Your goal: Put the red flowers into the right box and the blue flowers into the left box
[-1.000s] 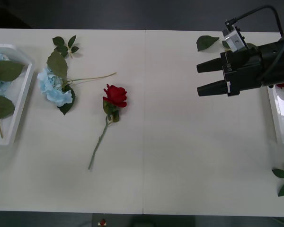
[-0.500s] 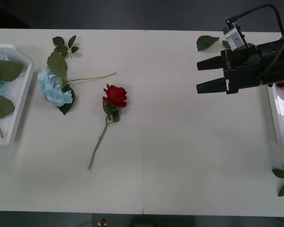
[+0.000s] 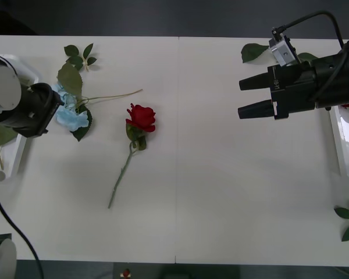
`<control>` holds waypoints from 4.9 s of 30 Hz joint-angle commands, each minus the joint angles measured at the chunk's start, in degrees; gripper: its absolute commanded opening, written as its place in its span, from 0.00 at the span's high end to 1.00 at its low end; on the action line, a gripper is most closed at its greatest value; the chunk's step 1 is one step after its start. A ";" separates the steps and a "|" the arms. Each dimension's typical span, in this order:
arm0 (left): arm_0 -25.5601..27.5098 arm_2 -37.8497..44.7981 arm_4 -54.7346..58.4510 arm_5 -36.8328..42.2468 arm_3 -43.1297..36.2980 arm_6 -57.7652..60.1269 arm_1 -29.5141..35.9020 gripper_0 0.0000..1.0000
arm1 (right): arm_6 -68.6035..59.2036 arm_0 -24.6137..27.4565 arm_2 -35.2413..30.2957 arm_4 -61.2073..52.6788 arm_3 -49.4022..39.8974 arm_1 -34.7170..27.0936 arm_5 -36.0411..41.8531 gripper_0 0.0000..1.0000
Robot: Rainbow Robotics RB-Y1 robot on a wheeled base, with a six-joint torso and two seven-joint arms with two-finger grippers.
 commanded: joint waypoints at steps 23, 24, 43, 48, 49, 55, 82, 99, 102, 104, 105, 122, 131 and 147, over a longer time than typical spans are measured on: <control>-17.34 -8.09 -21.05 -24.93 34.02 35.74 -3.24 0.22 | -0.66 -1.00 -0.75 -0.62 -1.57 -0.97 -0.49 0.04; -17.34 -8.18 -21.31 -25.98 34.90 35.74 -3.24 0.22 | -0.66 -1.00 -0.75 -0.62 -1.57 -0.88 -0.40 0.04; -17.34 -9.41 -24.30 -38.64 49.49 35.21 -3.15 0.60 | -0.66 -1.00 -0.75 -1.15 -1.39 -0.97 -1.20 0.04; -17.34 -9.41 -25.97 -38.99 51.60 35.04 -3.07 1.00 | -0.66 -1.00 -0.75 -1.85 -0.78 -0.97 -1.55 0.04; -17.25 -9.41 -26.06 -39.16 51.77 35.04 -3.15 1.00 | -0.66 -1.00 -0.75 -2.12 -0.69 -0.97 -1.55 0.04; -16.90 -9.50 -25.27 -39.34 51.95 34.86 -3.15 1.00 | -0.66 -1.00 -0.75 -2.56 0.19 -0.97 -2.25 0.04; -12.24 -8.09 -11.12 1.44 13.02 19.92 -2.54 0.99 | -0.66 -1.00 -0.75 -5.81 4.41 -1.58 -5.24 0.04; -11.98 -4.14 -5.40 4.52 9.06 19.74 -2.01 0.00 | -0.66 -0.91 -0.75 -7.13 4.50 -1.58 -1.63 0.04; -13.73 -2.73 -2.06 5.75 8.44 20.53 -2.01 0.00 | -0.66 -0.91 -0.75 -7.48 4.50 -1.58 -1.72 0.04; -14.53 -2.56 -1.45 5.66 8.44 21.15 -2.10 0.00 | -0.66 -0.91 -0.75 -7.57 4.41 -1.58 -1.55 0.03; -14.88 -2.47 -1.54 5.49 8.53 21.50 -2.01 0.00 | -0.66 -0.91 -0.66 -7.48 4.41 -1.58 -1.55 0.03; -19.27 -3.70 -12.43 -17.10 30.15 33.89 -5.00 0.00 | -0.66 -0.91 -0.66 -7.39 4.50 -2.37 -1.37 0.03; -19.45 -5.02 -14.28 -20.88 34.81 34.60 -6.49 0.00 | -0.66 -0.91 -0.57 -6.78 4.50 -3.43 -1.11 0.03; -25.78 -2.03 -10.06 -4.18 26.55 35.12 -5.88 0.00 | -0.66 -0.91 -0.57 -6.78 4.50 -3.78 -1.20 0.03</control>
